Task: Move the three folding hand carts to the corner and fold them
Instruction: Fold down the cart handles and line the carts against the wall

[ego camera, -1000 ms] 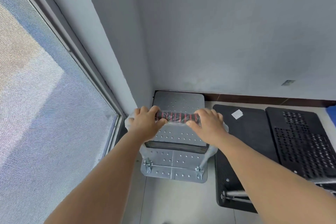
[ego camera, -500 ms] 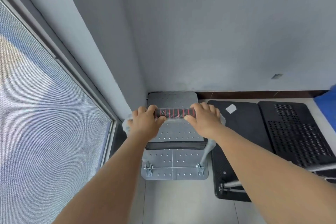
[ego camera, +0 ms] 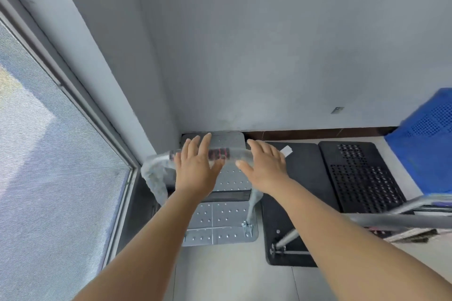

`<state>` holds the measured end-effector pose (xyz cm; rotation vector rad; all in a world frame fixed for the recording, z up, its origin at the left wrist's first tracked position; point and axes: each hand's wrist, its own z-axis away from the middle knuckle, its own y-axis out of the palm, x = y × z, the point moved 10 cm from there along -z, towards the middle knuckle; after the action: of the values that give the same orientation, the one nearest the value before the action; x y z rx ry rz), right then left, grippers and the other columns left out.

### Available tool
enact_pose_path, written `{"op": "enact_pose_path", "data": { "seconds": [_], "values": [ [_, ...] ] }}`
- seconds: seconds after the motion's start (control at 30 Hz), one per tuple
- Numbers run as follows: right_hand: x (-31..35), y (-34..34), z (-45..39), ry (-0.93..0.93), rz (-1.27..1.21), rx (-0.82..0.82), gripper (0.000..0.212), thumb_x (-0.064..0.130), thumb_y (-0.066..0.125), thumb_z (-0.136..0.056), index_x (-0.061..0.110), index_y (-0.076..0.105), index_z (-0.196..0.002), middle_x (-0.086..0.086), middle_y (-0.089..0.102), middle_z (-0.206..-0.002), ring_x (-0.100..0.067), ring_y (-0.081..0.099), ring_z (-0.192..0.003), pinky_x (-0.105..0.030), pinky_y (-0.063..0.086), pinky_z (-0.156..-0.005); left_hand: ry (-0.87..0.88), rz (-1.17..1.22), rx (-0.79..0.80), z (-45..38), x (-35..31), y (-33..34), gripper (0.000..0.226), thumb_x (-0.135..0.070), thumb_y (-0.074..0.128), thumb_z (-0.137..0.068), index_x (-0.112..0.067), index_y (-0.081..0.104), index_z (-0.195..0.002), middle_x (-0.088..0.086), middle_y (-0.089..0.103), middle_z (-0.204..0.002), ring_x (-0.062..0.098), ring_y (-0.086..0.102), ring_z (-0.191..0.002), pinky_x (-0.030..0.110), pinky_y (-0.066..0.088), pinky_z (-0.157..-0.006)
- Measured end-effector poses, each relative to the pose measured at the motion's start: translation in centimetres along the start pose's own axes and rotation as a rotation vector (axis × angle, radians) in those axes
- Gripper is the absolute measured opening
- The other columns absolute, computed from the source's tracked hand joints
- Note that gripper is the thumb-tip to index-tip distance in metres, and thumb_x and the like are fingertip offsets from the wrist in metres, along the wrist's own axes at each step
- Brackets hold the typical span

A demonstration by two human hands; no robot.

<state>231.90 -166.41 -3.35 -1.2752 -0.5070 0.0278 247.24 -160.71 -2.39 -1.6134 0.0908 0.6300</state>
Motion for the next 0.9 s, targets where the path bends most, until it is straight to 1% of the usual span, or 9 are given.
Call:
{"op": "enact_pose_path", "data": {
  "seconds": [0.17,0.27,0.43,0.57,0.73,0.8,0.9],
  "values": [
    [-6.1,-3.2,4.4,-0.017,0.035,-0.024,0.063,0.052,0.036,-0.096,0.022,0.02,-0.15,0.001,0.021,-0.157,-0.022,0.015,-0.145,-0.042,0.01,-0.118,0.115,0.061,0.063,3.7,-8.7,3.2,0.069,-0.044,0.049,-0.094,-0.022,0.017,-0.151,0.004,0.025,-0.155,0.023,0.019,-0.144,0.039,0.019,-0.117],
    [-10.8,-4.8,7.3,-0.017,0.052,-0.016,0.063,0.054,0.034,-0.096,0.022,0.022,-0.149,0.002,0.023,-0.156,-0.021,0.016,-0.145,-0.042,0.01,-0.117,0.12,0.097,0.098,6.5,-13.8,5.6,0.07,-0.044,0.05,-0.094,-0.023,0.016,-0.151,0.004,0.023,-0.156,0.024,0.021,-0.143,0.039,0.022,-0.116],
    [-19.8,-7.7,12.5,-0.002,0.095,0.018,0.06,0.055,0.033,-0.096,0.025,0.025,-0.148,0.002,0.024,-0.155,-0.023,0.02,-0.143,-0.042,0.016,-0.115,0.13,0.121,0.18,11.5,-22.5,10.2,0.07,-0.043,0.049,-0.094,-0.025,0.013,-0.152,0.003,0.02,-0.156,0.024,0.021,-0.143,0.039,0.022,-0.117],
    [-27.1,-9.3,16.0,0.045,0.084,0.024,0.062,0.055,0.036,-0.095,0.026,0.024,-0.148,0.003,0.025,-0.155,-0.022,0.022,-0.142,-0.041,0.02,-0.112,0.154,0.081,0.275,14.3,-28.3,13.8,0.067,-0.042,0.048,-0.095,-0.027,0.015,-0.151,0.0,0.024,-0.156,0.022,0.021,-0.143,0.037,0.019,-0.118],
    [-34.8,-9.9,19.0,0.133,0.082,0.06,0.067,0.058,0.04,-0.092,0.027,0.021,-0.149,0.003,0.025,-0.155,-0.023,0.02,-0.142,-0.044,0.023,-0.111,0.194,-0.081,0.353,15.7,-32.8,16.8,0.062,-0.043,0.046,-0.095,-0.028,0.02,-0.15,-0.004,0.029,-0.154,0.018,0.023,-0.143,0.039,0.019,-0.119],
    [-37.1,-9.5,19.6,0.172,0.079,0.084,0.068,0.058,0.041,-0.091,0.028,0.02,-0.148,0.004,0.023,-0.155,-0.022,0.016,-0.143,-0.046,0.023,-0.11,0.194,-0.143,0.392,15.8,-33.4,18.0,0.061,-0.042,0.045,-0.096,-0.028,0.02,-0.15,-0.005,0.028,-0.155,0.018,0.022,-0.144,0.041,0.018,-0.119],
    [-39.1,-9.4,19.7,0.195,0.082,0.072,0.065,0.059,0.041,-0.091,0.029,0.023,-0.145,0.005,0.023,-0.153,-0.023,0.012,-0.144,-0.048,0.023,-0.111,0.186,-0.21,0.423,15.4,-33.7,19.3,0.053,-0.035,0.039,-0.099,-0.027,0.021,-0.149,-0.004,0.03,-0.153,0.018,0.023,-0.143,0.039,0.018,-0.117]
  ]
}}
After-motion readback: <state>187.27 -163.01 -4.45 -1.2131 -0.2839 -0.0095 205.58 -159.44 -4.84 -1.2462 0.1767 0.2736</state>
